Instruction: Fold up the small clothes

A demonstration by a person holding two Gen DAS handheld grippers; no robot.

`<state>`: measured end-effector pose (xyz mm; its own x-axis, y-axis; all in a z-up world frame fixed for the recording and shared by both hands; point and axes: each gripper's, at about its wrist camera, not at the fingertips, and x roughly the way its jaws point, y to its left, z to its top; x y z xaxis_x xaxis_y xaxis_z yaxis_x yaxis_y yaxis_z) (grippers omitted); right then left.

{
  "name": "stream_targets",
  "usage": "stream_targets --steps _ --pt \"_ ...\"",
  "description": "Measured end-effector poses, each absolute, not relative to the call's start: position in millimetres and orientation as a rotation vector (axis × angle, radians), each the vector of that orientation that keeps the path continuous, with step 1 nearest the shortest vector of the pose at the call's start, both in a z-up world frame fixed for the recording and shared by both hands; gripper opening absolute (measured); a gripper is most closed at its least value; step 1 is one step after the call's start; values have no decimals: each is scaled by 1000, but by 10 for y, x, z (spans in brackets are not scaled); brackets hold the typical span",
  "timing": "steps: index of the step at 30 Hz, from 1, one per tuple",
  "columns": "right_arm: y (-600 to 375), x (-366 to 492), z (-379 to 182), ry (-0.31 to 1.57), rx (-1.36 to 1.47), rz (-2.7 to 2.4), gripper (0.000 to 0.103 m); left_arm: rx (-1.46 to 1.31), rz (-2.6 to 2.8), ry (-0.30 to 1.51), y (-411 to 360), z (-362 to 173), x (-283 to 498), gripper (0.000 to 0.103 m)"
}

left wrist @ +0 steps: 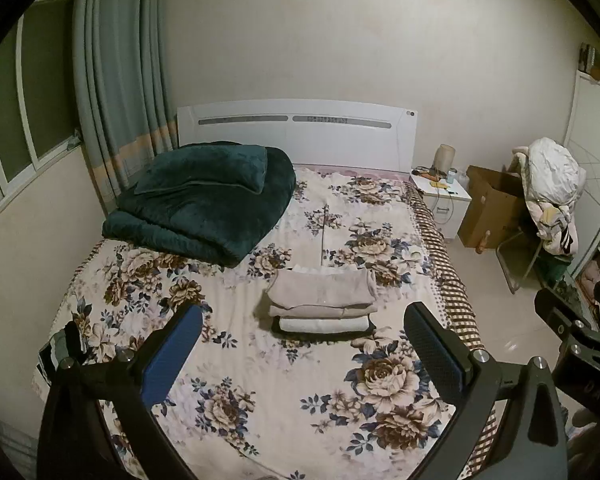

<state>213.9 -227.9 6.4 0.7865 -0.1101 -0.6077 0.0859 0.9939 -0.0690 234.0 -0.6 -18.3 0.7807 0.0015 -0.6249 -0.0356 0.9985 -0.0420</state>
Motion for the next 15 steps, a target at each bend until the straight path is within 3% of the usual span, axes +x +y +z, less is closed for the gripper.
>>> stream_targets --steps 15 --pt "-2283 2165 67 654 -47 -102 103 -51 18 674 -22 -172 2355 103"
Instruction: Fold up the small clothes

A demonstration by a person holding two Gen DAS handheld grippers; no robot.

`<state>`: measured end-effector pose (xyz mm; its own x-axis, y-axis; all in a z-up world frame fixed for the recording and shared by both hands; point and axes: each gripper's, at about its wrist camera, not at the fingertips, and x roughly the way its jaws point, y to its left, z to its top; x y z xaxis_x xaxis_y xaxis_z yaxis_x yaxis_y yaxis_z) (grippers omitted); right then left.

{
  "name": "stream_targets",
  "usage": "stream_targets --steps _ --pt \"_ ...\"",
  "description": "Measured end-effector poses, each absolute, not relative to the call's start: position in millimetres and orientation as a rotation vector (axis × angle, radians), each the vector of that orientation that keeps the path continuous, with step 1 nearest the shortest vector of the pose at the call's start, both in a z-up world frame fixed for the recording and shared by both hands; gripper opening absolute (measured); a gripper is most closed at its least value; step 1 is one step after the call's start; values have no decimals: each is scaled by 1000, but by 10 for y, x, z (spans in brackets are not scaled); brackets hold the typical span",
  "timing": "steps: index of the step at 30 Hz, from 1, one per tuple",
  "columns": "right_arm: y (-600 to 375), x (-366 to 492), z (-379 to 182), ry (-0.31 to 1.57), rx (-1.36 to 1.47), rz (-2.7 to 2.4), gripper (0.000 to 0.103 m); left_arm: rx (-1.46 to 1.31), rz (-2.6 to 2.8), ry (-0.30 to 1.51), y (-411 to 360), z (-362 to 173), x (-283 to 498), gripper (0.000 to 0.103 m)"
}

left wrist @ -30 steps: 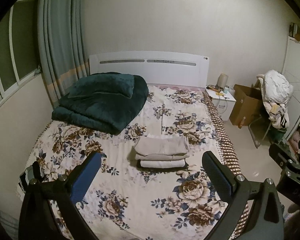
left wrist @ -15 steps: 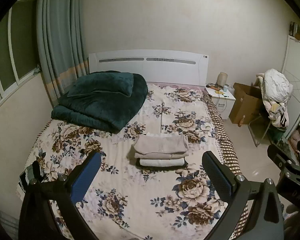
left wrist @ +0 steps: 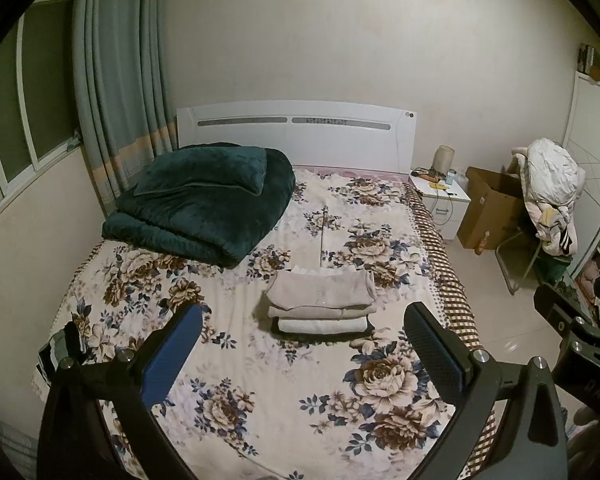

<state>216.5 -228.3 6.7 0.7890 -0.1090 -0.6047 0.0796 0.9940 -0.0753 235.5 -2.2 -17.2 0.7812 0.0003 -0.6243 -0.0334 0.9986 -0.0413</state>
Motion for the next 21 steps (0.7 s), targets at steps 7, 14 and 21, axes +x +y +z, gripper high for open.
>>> stream_targets --steps 7,14,21 --pt "-2277 2148 59 652 -44 -105 103 -53 17 675 -36 -170 2353 103" --pt "-2277 2134 51 651 -42 -106 103 -53 18 670 -67 -156 2351 103" --pt "-2232 2187 80 651 -42 -92 103 -54 21 664 -145 -120 2319 103"
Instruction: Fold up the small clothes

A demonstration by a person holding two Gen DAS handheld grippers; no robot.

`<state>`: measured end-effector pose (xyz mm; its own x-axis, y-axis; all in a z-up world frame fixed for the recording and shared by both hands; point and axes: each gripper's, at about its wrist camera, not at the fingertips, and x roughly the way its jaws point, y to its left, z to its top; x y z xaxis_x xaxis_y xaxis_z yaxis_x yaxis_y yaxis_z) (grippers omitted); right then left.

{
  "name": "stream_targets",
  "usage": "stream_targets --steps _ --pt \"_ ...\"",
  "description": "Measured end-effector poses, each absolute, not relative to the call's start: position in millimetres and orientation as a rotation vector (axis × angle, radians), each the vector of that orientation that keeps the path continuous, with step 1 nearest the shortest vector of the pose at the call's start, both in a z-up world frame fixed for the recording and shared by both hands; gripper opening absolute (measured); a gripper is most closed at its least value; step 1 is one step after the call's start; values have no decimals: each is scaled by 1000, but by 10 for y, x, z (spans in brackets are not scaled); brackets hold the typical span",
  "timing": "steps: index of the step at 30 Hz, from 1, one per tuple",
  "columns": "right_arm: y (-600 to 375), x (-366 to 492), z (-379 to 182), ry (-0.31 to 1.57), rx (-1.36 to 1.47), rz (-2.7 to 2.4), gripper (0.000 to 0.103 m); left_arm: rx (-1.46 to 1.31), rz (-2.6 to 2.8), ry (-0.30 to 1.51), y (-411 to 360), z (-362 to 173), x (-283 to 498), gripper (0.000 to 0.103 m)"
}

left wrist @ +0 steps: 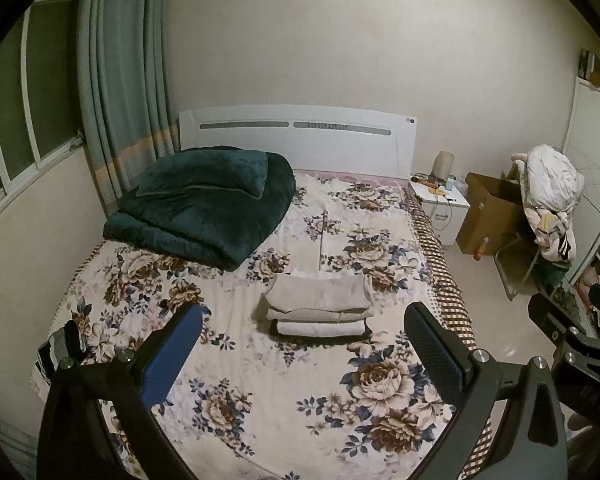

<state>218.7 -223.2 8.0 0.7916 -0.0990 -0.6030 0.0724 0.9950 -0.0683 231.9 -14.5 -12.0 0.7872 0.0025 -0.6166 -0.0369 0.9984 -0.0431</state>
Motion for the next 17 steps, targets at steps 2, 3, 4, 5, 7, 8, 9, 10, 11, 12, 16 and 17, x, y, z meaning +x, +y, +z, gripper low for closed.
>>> stream_targets --steps 2,3,4,5,7,8,9,10,11,12,16,17 --pt "-2205 2204 86 649 -42 -87 103 -55 23 663 -139 -121 2314 103" --pt "-2194 2203 87 648 -43 -87 103 -54 22 663 -140 -121 2316 103" --pt "-2191 2211 86 648 -44 -88 103 -55 23 664 -134 -121 2314 103" --pt "-2188 2220 85 649 -43 -88 103 -55 22 663 -156 -119 2311 103" --pt "-2195 2188 78 649 -41 -89 103 -53 23 665 -133 -124 2315 103" --pt "-2186 2204 80 648 -41 -90 103 -54 24 665 -132 -124 2311 103" --pt "-2191 2193 77 649 -41 -90 103 -57 23 665 -135 -123 2310 103" --pt "-2195 2183 75 649 -41 -90 103 -57 23 665 -136 -123 2312 103" --pt "-2196 2184 74 649 -41 -90 103 -57 23 666 -135 -108 2301 103" --pt "-2193 2189 74 649 -40 -90 103 -57 24 665 -137 -106 2300 103" --pt "-2199 2175 68 648 -42 -90 103 -59 29 658 -132 -92 2268 103" --pt "-2200 2171 67 647 -41 -90 103 -63 27 657 -124 -87 2248 103"
